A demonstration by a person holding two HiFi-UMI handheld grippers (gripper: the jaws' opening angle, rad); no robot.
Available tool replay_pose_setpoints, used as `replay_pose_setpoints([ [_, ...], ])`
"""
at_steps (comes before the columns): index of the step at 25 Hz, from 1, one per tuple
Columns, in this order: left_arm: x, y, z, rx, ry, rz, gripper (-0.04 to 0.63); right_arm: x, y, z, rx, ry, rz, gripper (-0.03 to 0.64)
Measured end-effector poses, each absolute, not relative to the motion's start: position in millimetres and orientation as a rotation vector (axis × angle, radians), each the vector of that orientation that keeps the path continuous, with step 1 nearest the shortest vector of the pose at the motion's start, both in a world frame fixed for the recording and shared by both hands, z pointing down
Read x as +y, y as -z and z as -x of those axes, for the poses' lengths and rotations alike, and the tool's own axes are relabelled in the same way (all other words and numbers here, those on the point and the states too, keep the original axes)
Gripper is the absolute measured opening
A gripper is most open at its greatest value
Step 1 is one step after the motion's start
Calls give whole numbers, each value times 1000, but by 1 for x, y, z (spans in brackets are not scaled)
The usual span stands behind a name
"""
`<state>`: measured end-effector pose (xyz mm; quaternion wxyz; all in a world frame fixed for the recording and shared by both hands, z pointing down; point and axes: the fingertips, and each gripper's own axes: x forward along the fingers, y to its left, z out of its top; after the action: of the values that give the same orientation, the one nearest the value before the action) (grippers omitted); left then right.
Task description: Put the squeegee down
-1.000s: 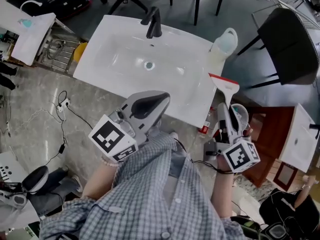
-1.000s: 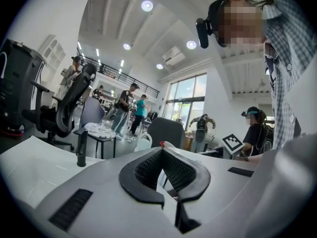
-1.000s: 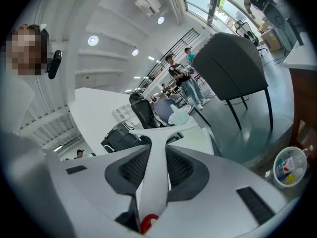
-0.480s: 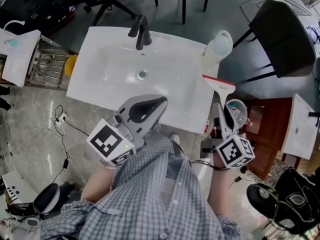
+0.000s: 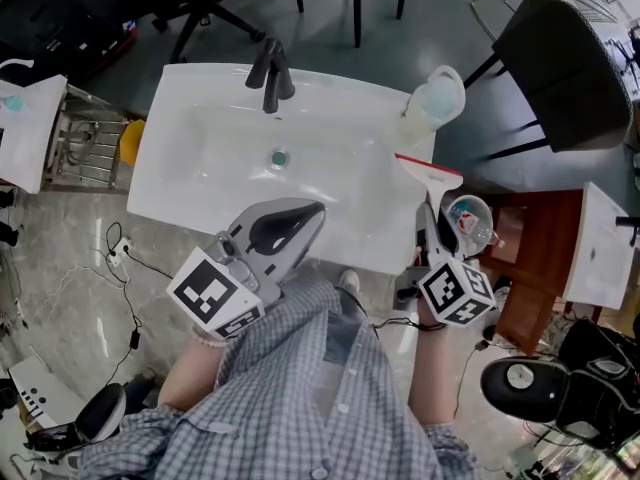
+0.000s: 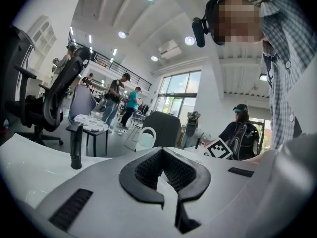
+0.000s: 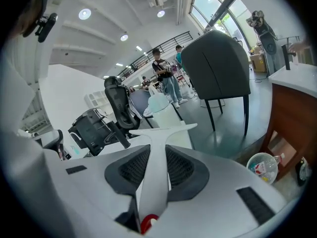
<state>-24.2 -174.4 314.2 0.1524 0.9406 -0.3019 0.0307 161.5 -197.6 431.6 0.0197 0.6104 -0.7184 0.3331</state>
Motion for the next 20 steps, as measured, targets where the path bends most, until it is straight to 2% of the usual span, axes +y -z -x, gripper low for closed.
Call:
replay_pose_setpoints([
  [20,-182,-331,39,-839,-121,-2654,6,-236,-490,-160,-1955,-922,-1870,92],
])
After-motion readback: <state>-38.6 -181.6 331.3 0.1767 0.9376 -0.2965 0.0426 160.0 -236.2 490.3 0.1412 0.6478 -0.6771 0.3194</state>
